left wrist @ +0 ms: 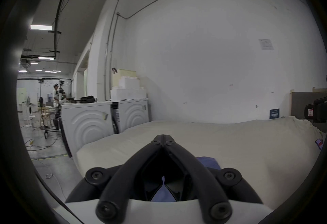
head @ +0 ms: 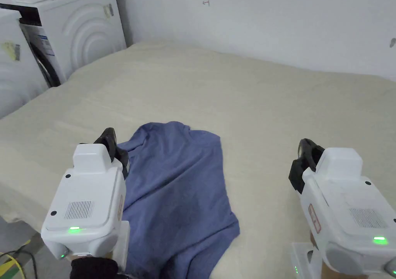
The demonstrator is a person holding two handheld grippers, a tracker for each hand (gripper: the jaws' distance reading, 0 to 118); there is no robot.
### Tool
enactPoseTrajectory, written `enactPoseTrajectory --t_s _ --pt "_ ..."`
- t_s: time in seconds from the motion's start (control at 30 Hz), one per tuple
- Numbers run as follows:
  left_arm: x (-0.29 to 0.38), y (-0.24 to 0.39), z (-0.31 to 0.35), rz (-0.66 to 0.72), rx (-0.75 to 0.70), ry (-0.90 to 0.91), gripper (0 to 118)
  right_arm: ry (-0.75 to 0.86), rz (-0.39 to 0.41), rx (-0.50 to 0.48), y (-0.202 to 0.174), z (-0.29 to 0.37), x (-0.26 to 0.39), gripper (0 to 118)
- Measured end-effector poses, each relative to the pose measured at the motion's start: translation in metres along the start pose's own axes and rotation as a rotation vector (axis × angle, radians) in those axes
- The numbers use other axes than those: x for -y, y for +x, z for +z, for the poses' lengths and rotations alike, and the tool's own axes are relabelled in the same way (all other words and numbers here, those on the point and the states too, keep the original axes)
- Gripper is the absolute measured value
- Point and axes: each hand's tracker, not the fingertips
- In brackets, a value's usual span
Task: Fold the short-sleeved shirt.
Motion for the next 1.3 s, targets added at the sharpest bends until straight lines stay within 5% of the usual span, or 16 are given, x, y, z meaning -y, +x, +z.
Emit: enactPoseTrajectory --t_s 0.4,0.77,1.3 --pt "0.005 -0.054 0.017 0.004 -0.1 -0.025 0 -0.005 -0.005 -0.092 -0.042 -0.004 0.004 0" --pt "0.01 -0.053 0.006 0.033 -0.078 -0.053 0 -0.002 0.015 -0.084 -0.031 -0.011 0.006 0" --pt "0.054 -0.017 -0.137 0.185 0.15 -0.509 0 -0.065 0.025 -0.002 0.007 -0.048 0.028 0"
